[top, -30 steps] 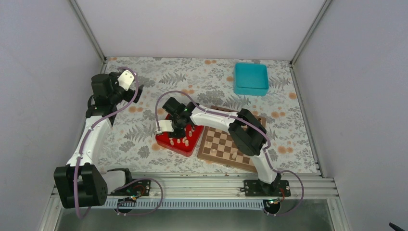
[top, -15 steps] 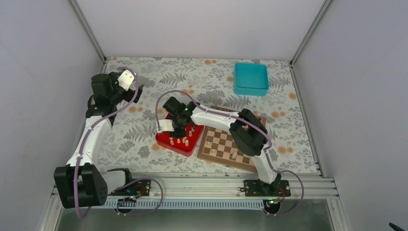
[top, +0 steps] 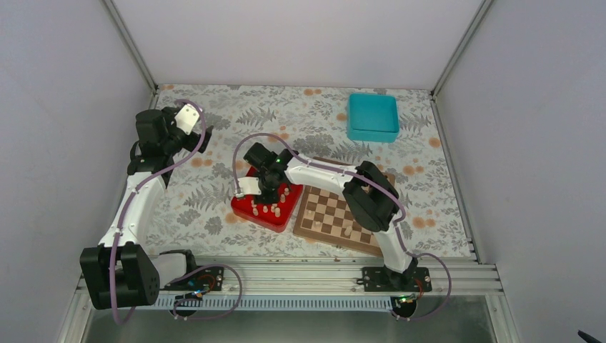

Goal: Set up the chess pieces on the board
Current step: Pick up the chess piece from the storage box.

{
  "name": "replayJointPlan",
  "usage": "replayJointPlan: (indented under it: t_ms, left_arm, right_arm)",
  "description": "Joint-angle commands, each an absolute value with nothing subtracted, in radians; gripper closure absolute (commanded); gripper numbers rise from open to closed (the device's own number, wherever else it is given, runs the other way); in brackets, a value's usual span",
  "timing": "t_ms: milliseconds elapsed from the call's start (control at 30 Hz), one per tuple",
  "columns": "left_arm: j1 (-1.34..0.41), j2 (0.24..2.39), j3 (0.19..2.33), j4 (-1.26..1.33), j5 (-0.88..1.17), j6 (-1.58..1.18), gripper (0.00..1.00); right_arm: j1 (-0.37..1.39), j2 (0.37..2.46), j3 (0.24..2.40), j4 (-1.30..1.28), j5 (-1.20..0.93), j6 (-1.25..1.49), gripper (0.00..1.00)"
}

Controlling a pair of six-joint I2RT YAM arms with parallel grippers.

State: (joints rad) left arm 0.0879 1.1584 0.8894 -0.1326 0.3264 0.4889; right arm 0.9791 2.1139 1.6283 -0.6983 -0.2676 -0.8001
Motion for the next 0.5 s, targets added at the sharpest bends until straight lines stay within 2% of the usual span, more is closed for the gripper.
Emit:
replayJointPlan:
  t_ms: [0, 467]
  left_arm:
    - [0.094, 1.152, 0.878, -0.111, 0.342, 0.489, 0.00]
    - [0.097, 1.146, 0.872, -0.108, 0.347, 0.490, 0.00]
  right_arm:
    - [0.973, 2.114, 1.642, -0.724, -0.273, -0.813, 0.75]
    - [0.974, 2.158, 1.680, -0.713, -0.285, -0.811, 0.73]
